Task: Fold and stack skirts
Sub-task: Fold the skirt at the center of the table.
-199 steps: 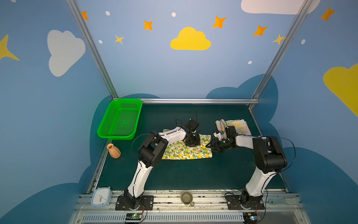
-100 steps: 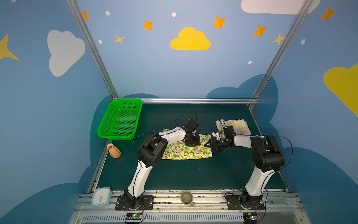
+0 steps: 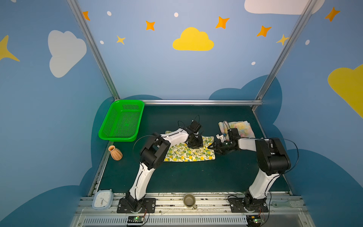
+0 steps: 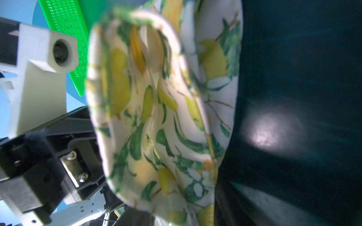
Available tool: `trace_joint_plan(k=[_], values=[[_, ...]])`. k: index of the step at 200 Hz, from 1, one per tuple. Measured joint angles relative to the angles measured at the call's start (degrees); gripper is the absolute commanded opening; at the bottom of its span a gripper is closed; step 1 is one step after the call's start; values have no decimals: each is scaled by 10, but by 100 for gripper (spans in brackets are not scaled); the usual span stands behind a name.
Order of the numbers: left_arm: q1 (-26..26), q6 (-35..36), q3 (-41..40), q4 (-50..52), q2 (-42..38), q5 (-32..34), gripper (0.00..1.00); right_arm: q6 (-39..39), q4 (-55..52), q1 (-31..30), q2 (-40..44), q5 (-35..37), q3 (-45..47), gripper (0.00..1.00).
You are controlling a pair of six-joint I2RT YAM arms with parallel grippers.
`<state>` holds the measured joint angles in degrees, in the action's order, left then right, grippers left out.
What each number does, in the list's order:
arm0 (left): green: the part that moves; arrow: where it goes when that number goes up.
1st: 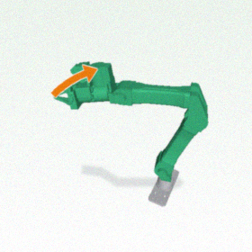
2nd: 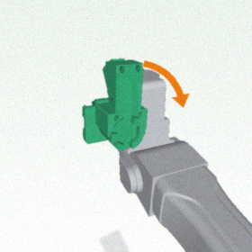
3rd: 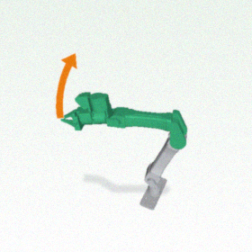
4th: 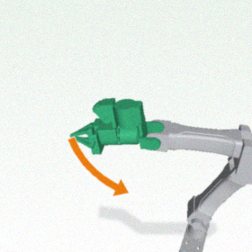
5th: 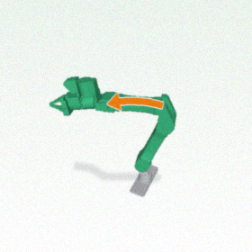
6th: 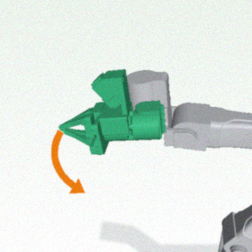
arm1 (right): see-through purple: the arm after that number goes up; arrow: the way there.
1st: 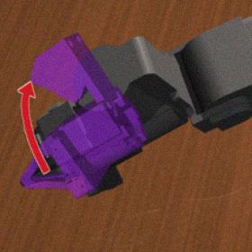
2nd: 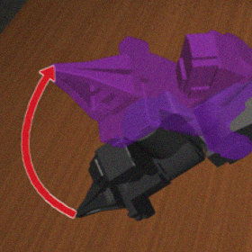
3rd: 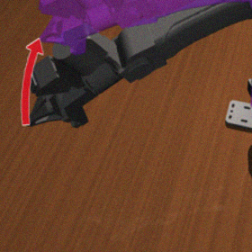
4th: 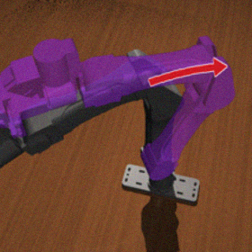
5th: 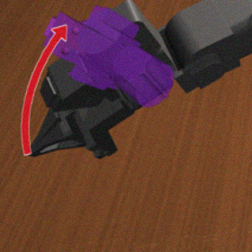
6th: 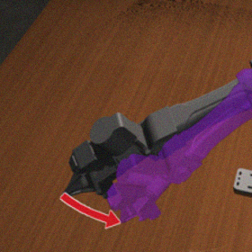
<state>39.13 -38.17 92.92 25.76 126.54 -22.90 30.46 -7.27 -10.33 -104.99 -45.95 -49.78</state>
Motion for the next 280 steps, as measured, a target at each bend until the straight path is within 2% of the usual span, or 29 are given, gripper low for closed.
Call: trace_joint_plan(k=[75, 106, 110, 126, 171, 197, 253, 280], values=[[5, 2, 16, 14, 8, 7, 33, 18, 54, -21, -29, -14, -7, 34], [5, 2, 17, 14, 8, 7, 33, 20, 72, -35, -33, -2, -9, 25], [5, 2, 17, 15, 8, 7, 33, 23, 73, -37, -34, 1, -9, 22], [5, 2, 17, 14, 8, 7, 32, 23, 77, -40, -34, 12, -8, 0], [0, -7, -3, -10, -1, 5, 32, 23, 45, -45, -11, 40, -10, 0], [-19, -16, -42, -31, -25, 2, 32, -7, -56, -48, 11, 61, -60, 0], [-108, -25, -144, -46, -109, 10, 32, -76, -261, -48, 23, 127, -196, 0], [-122, -26, -188, -51, -141, 15, 32, -100, -338, -48, 17, 158, -241, 0]])
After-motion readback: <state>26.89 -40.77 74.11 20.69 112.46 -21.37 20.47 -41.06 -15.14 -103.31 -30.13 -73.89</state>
